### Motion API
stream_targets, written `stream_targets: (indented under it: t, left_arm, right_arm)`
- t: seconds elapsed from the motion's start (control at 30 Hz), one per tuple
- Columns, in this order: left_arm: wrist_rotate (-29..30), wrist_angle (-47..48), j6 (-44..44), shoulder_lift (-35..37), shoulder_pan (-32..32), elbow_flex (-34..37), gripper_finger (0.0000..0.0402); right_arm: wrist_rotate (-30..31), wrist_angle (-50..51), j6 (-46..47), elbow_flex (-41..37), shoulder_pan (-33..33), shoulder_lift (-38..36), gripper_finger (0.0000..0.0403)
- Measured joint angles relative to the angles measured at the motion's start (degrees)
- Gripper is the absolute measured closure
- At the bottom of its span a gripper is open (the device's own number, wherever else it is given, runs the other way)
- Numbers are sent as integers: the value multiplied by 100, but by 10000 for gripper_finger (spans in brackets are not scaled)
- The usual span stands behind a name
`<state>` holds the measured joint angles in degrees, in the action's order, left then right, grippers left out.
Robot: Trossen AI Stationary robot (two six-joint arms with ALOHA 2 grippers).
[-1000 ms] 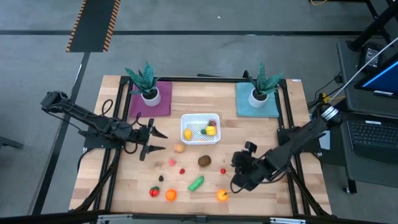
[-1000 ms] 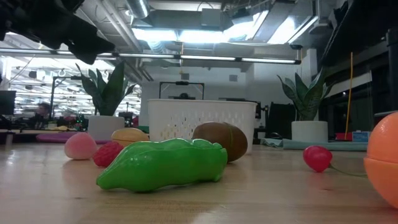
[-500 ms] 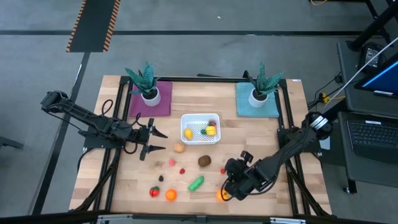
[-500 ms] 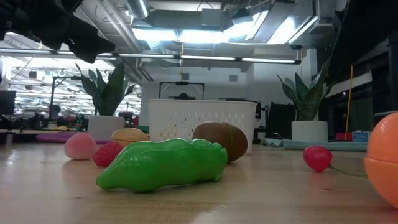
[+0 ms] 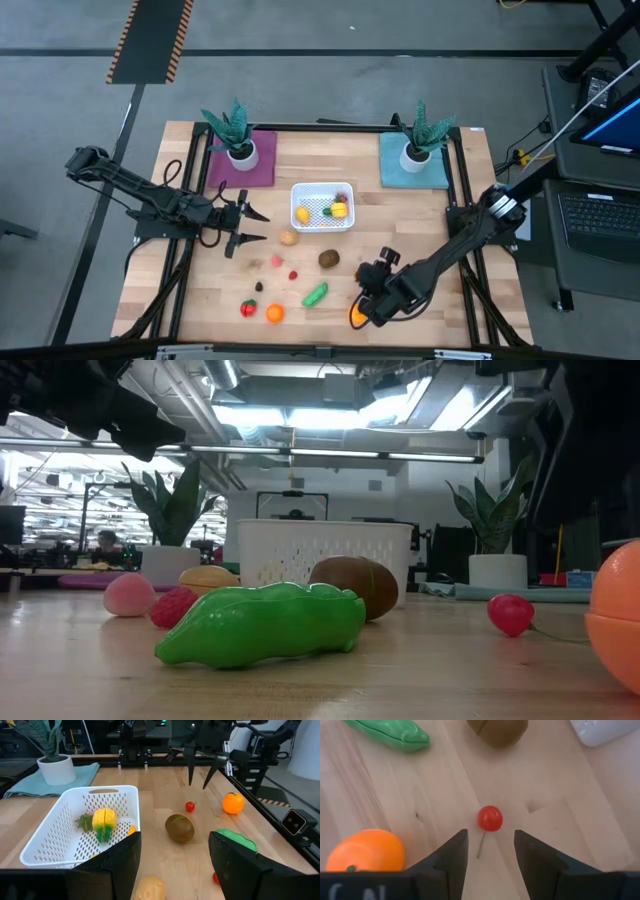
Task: Pick and placing Produce into tupperware
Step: Put the red cherry into the white bin
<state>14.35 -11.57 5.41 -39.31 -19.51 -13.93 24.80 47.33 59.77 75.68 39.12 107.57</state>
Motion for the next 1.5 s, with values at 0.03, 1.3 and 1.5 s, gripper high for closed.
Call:
stream_targets:
  t: [0.03, 1.3, 1.5]
  left_arm:
    - [0, -2, 2, 0, 0, 0, 177]
    - [1, 18, -260, 0, -2, 0, 177]
    - [0, 44, -260, 0, -2, 0, 177]
  right_arm:
    - [2, -38, -2, 0, -9, 35, 240]
    - [-16, -492, 45, -7, -211, 325, 238]
    - [-43, -485, 10, -11, -235, 361, 208]
